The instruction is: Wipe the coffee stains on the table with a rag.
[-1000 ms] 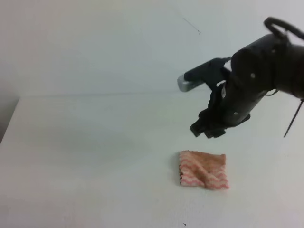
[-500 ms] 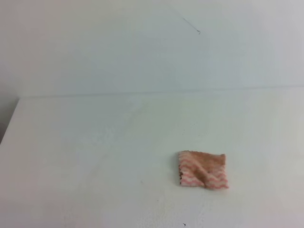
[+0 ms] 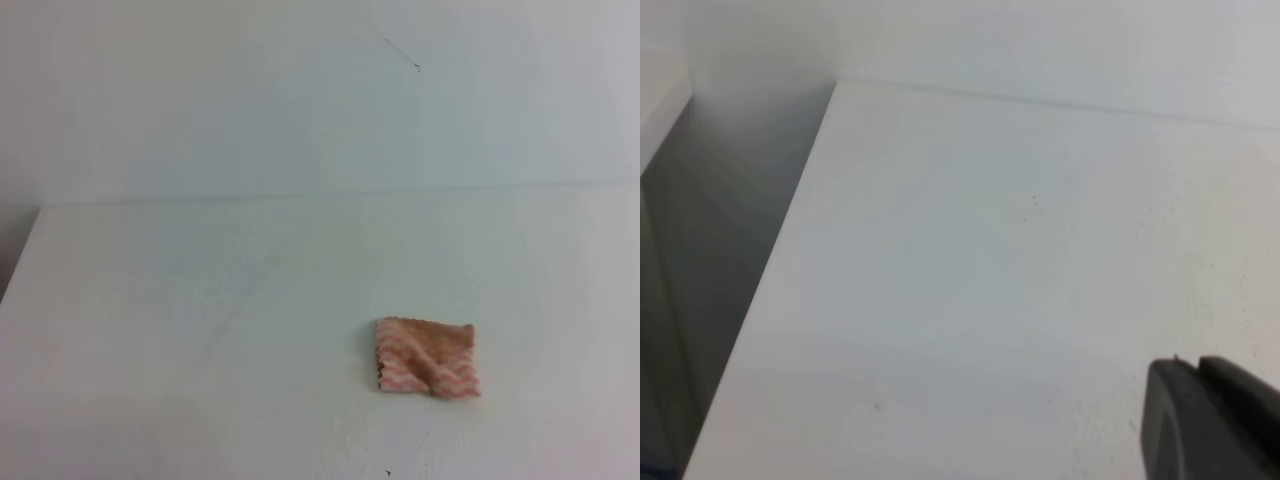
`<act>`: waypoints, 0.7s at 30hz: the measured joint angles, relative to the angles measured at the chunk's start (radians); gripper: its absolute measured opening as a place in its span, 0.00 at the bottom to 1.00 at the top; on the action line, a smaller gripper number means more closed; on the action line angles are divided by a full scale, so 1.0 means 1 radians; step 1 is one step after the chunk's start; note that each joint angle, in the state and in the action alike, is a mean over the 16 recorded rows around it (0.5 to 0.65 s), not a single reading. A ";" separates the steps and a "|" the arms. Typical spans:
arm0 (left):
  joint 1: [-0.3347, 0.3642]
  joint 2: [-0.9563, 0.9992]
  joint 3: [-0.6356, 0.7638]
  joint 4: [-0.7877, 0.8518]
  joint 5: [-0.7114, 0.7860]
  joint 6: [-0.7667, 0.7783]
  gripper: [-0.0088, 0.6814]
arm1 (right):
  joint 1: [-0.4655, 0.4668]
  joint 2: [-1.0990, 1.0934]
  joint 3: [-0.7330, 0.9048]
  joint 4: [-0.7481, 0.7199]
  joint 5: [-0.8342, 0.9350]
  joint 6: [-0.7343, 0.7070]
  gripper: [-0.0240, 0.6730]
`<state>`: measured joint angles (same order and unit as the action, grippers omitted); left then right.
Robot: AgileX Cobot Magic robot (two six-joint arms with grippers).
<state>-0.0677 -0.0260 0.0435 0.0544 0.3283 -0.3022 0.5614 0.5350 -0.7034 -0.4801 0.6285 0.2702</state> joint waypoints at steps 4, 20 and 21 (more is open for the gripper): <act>0.000 0.000 0.000 0.000 -0.001 0.000 0.01 | 0.000 -0.101 0.141 -0.001 -0.098 0.039 0.03; 0.000 0.000 0.000 0.000 0.000 0.000 0.01 | 0.000 -0.203 0.283 0.003 -0.249 0.075 0.03; 0.000 0.000 0.000 0.000 0.000 0.000 0.01 | 0.000 -0.203 0.283 0.004 -0.247 0.075 0.03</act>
<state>-0.0677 -0.0260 0.0435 0.0544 0.3283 -0.3022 0.5614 0.3315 -0.4204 -0.4764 0.3816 0.3450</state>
